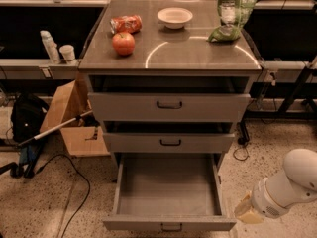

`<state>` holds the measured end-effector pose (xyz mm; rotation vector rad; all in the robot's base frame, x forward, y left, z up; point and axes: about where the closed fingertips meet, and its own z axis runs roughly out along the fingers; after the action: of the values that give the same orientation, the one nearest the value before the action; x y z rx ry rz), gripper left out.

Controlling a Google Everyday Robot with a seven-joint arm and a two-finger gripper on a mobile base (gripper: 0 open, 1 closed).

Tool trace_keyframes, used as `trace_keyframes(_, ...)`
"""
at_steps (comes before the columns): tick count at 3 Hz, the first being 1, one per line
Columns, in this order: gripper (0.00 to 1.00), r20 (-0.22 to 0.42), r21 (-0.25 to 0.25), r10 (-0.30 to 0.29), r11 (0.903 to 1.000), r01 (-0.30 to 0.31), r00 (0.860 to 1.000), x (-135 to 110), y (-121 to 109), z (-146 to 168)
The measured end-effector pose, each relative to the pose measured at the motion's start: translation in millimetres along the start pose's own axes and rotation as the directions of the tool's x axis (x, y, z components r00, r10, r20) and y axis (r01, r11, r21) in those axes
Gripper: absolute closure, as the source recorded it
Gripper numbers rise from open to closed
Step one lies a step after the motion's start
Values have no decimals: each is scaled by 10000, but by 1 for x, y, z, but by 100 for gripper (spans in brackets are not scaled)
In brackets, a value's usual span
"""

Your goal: Close bottom drawer

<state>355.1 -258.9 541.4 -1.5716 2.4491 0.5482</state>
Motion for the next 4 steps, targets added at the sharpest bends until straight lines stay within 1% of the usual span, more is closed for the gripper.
trace_keyframes(1,100,959,-579,-271,9978,328,9950,2,-4,16)
trace_keyframes(2,100,1296,-818,-283,9959,392,9912,5,-9,25)
trace_keyframes(3,100,896,-487,-286,9983,331,9956,-5,-12,11)
trace_keyframes(4,100,897,-487,-283,9983,328,9956,-5,-12,11)
